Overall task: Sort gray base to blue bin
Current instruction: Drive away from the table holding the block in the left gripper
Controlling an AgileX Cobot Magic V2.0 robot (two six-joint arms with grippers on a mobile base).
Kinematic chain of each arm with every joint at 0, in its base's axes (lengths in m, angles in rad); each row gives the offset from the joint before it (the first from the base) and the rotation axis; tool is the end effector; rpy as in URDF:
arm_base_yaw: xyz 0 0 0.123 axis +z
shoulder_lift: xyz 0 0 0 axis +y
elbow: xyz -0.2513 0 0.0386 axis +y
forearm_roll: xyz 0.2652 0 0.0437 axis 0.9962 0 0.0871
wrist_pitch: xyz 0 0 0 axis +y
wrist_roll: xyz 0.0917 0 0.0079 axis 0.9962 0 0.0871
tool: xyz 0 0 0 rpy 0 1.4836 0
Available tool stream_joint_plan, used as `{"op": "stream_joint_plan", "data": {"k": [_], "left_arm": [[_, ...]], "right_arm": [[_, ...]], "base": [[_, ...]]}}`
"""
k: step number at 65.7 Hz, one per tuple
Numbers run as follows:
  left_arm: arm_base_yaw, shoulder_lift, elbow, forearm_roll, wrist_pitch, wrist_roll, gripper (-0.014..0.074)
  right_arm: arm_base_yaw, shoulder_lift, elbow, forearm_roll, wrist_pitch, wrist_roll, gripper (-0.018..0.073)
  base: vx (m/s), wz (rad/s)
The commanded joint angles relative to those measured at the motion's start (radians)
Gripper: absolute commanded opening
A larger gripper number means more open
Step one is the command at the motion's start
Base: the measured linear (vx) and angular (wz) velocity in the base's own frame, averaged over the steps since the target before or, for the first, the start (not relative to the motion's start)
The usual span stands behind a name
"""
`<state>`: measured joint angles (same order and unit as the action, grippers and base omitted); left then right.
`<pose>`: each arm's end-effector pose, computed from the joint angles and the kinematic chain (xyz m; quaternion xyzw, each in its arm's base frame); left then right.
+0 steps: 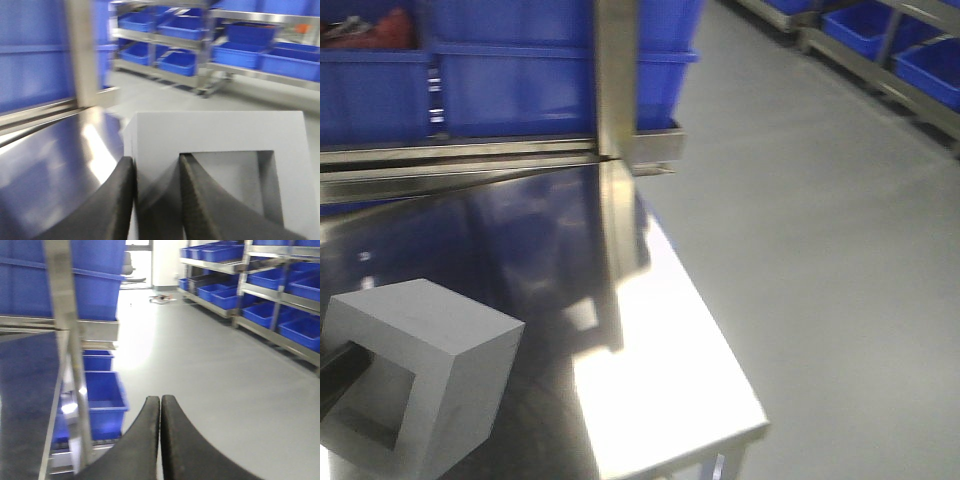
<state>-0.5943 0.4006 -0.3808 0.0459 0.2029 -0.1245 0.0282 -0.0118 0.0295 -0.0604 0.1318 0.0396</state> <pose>0.1172 -0.0782 0.2825 0.1888 0.7292 -0.2141 0.6219 0.1060 0.0023 0.1918 -0.0149 0.7286 -0.0002 0.6848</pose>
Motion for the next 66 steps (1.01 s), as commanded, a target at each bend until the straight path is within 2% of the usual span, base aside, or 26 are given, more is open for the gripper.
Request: {"op": "stream_joint_plan", "data": {"k": [1,66], "left_arm": [[-0.002,0.003,-0.033,-0.005,-0.111,-0.006,-0.0006],[-0.002,0.003,-0.033,-0.005,-0.111,-0.006,-0.0006]], "right_arm": [[-0.003,-0.012,0.015,-0.006,-0.074,-0.006,-0.0009],[-0.004,-0.012,0.015,-0.006,-0.074,-0.006,-0.0009]], "base": [[-0.08,-0.69],[-0.07,-0.58]]}}
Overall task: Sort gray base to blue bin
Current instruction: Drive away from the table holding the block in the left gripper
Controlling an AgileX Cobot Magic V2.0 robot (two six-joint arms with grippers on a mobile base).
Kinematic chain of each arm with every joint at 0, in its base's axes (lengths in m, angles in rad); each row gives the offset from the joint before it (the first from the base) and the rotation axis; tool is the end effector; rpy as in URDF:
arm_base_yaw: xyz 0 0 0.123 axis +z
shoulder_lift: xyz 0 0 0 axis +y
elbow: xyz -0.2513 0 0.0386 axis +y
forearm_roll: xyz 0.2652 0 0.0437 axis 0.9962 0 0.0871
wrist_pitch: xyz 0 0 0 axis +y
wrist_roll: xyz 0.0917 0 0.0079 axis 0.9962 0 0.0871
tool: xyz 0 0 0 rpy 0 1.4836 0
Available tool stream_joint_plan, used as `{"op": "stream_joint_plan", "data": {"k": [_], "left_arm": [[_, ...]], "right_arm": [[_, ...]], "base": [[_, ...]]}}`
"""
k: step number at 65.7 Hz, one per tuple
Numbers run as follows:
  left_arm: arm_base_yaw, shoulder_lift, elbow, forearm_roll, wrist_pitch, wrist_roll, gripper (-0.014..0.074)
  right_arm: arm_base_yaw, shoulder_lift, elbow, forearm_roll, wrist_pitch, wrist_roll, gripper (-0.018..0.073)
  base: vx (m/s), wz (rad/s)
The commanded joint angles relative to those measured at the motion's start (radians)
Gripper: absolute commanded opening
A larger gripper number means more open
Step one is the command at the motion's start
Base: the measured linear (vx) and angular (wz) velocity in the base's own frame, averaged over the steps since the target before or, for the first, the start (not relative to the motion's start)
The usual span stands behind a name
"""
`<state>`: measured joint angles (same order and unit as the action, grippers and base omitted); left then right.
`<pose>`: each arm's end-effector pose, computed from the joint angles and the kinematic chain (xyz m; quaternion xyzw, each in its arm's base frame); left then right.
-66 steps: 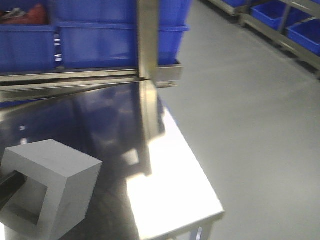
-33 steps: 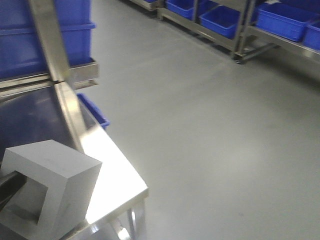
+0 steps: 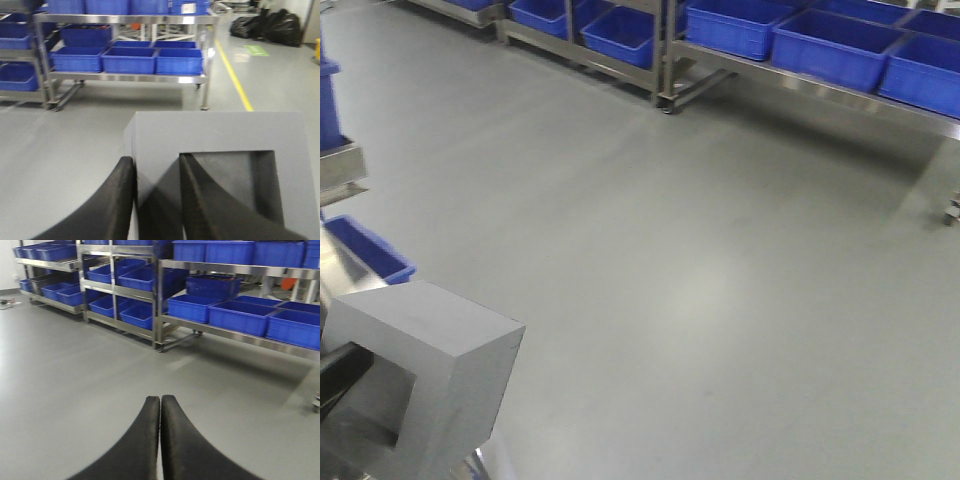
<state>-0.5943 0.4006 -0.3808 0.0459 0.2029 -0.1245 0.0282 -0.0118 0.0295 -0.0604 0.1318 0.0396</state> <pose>0.1172 -0.0782 0.2825 0.1888 0.7292 -0.2141 0.6219 0.1060 0.0023 0.1918 -0.0149 0.7286 -0.0002 0.6848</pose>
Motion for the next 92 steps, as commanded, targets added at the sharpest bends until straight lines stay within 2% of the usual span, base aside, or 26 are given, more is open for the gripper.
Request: {"op": "stream_joint_plan", "data": {"k": [1,44,92], "left_arm": [[-0.002,0.003,-0.033,-0.005,-0.111,-0.006,-0.0006],[-0.002,0.004,-0.033,-0.005,-0.110,-0.006,-0.0006],[-0.002,0.004,-0.033,-0.005,-0.110,-0.006,-0.0006]], "right_arm": [[-0.004,-0.012,0.015,-0.006,-0.074,-0.006,-0.0009],[-0.003,-0.012,0.015,-0.006,-0.074,-0.006,-0.0009],[-0.003,-0.012,0.015,-0.006,-0.074,-0.006,-0.0009]], "base": [[0.01,-0.37],[0.03,-0.36],[0.10,-0.63]]}}
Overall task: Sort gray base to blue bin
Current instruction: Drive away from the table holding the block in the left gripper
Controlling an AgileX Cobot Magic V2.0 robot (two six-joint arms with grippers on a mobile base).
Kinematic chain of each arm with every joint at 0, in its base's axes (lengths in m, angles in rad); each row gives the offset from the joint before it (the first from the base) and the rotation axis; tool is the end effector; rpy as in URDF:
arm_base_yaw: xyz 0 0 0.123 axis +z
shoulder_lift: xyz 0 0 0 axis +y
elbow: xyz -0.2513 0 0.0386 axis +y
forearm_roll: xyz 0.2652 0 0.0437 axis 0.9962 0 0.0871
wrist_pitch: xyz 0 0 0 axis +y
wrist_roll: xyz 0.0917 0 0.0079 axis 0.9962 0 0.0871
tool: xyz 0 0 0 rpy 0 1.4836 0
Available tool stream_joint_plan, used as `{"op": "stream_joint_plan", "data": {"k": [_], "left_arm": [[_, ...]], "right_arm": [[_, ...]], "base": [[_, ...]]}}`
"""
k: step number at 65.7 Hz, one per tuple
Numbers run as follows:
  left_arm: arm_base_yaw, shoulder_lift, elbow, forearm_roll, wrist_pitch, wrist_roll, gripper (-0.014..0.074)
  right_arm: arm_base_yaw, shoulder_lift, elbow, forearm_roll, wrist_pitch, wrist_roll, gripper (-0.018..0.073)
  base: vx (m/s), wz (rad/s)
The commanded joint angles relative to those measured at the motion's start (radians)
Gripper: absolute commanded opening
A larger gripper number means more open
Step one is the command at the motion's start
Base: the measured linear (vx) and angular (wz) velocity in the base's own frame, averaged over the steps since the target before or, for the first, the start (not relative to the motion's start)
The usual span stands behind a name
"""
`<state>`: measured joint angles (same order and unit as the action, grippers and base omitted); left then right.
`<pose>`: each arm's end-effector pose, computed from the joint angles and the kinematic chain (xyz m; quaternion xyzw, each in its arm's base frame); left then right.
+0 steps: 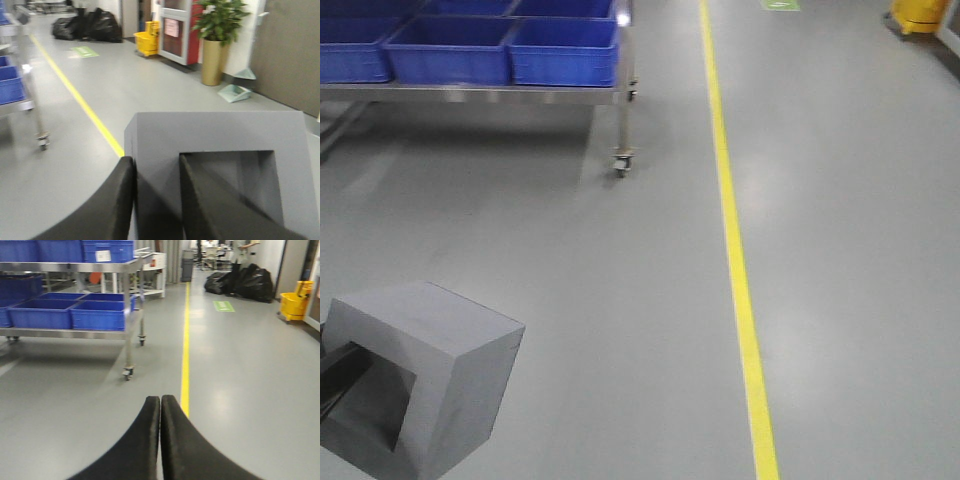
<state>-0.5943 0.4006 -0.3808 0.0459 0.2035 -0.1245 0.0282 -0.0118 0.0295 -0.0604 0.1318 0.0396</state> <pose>0.1172 -0.0781 0.2824 0.1888 0.7294 -0.2140 0.6216 0.1060 0.0023 0.1918 -0.0149 0.7286 -0.0002 0.6848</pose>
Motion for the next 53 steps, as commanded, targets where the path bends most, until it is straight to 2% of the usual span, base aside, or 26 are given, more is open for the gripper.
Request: {"op": "stream_joint_plan", "data": {"k": [1,21,53], "left_arm": [[-0.002,0.004,-0.033,-0.005,-0.111,-0.006,-0.0006],[-0.002,0.004,-0.033,-0.005,-0.111,-0.006,-0.0006],[-0.002,0.004,-0.033,-0.005,-0.111,-0.006,-0.0006]], "right_arm": [[-0.003,-0.012,0.015,-0.006,-0.074,-0.006,-0.0009],[-0.003,-0.012,0.015,-0.006,-0.074,-0.006,-0.0009],[-0.003,-0.012,0.015,-0.006,-0.074,-0.006,-0.0009]], "base": [[0.15,-0.50],[0.19,-0.30],[0.34,0.02]]}}
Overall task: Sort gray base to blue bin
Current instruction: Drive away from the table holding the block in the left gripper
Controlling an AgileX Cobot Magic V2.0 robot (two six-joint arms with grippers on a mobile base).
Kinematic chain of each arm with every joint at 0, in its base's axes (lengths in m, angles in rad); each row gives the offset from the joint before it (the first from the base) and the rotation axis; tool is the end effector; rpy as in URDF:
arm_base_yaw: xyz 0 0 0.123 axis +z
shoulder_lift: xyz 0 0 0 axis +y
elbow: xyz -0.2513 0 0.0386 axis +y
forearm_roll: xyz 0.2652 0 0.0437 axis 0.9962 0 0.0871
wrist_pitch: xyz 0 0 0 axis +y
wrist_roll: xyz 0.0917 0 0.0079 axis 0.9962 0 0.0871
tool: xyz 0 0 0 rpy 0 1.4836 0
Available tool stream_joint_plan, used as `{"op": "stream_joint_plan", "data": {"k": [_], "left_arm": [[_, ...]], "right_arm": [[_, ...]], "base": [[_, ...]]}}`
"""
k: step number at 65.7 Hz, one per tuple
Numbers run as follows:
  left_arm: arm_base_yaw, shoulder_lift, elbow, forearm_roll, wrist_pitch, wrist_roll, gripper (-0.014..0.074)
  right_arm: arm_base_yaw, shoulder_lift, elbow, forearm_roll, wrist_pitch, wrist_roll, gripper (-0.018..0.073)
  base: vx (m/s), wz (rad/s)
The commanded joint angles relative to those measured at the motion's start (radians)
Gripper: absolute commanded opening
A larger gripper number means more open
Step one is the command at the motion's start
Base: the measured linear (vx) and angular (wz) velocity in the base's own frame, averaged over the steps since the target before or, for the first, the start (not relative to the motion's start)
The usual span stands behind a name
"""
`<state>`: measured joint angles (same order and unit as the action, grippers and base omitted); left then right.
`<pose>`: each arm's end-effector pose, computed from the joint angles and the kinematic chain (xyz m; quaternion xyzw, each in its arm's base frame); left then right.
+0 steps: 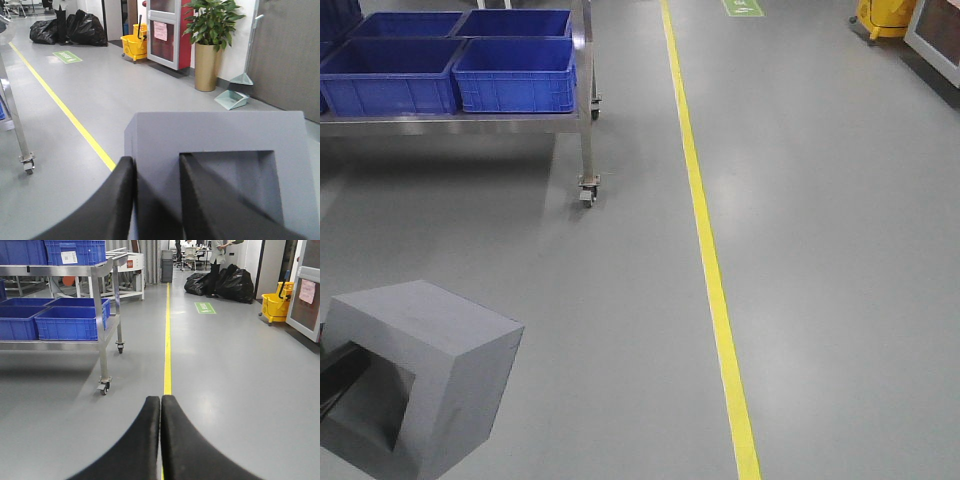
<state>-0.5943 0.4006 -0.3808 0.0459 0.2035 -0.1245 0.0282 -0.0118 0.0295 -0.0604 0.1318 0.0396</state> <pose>0.1172 -0.0781 0.2824 0.1888 0.7294 -0.2140 0.6216 0.1060 0.0023 0.1918 -0.0149 0.7286 -0.0002 0.6848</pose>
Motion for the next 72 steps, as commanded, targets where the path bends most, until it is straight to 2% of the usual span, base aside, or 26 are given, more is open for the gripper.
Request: {"op": "stream_joint_plan", "data": {"k": [1,72], "left_arm": [[-0.002,0.004,-0.033,-0.005,-0.111,-0.006,-0.0006],[-0.002,0.004,-0.033,-0.005,-0.111,-0.006,-0.0006]], "right_arm": [[-0.003,-0.012,0.015,-0.006,-0.074,-0.006,-0.0009],[-0.003,-0.012,0.015,-0.006,-0.074,-0.006,-0.0009]], "base": [[0.40,0.03],[0.38,-0.01]]}}
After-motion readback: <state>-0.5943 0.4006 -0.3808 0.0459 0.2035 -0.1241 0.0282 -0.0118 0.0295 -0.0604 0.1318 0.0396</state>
